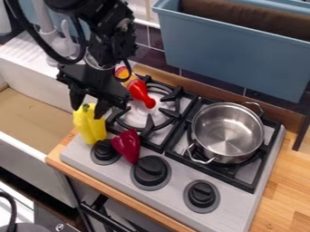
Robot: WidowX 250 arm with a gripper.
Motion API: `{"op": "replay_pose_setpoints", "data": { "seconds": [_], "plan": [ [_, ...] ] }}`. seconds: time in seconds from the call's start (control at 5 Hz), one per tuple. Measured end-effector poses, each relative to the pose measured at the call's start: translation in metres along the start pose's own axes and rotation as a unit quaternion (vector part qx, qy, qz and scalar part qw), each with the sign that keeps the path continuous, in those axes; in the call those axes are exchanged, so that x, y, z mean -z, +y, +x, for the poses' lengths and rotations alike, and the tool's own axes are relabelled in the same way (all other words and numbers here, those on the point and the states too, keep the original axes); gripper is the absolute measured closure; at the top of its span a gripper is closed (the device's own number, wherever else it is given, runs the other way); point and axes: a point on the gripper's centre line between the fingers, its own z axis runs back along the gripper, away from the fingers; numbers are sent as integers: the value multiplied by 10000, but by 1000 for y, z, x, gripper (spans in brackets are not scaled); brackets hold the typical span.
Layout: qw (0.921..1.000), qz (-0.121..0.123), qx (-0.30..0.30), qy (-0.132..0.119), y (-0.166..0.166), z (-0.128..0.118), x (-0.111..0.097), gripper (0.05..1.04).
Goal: Moved a yellow fruit out from silver pot
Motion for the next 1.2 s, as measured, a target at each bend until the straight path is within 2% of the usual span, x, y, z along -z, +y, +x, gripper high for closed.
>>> {"op": "replay_pose_setpoints", "data": {
  "seconds": [0.2, 0.4, 0.6, 0.8, 1.2],
  "plan": [
    [9997, -225, -45, -35, 0, 1, -17, 182],
    [9984, -556, -123, -19, -2, 7, -38, 83],
    [9942, -1000, -377, 104, -9, 12, -51, 83],
    [9895, -1290, -656, 55, -20, 20, -63, 83],
    [9851, -1509, -819, 35, -38, 27, -80, 83]
  ]
}}
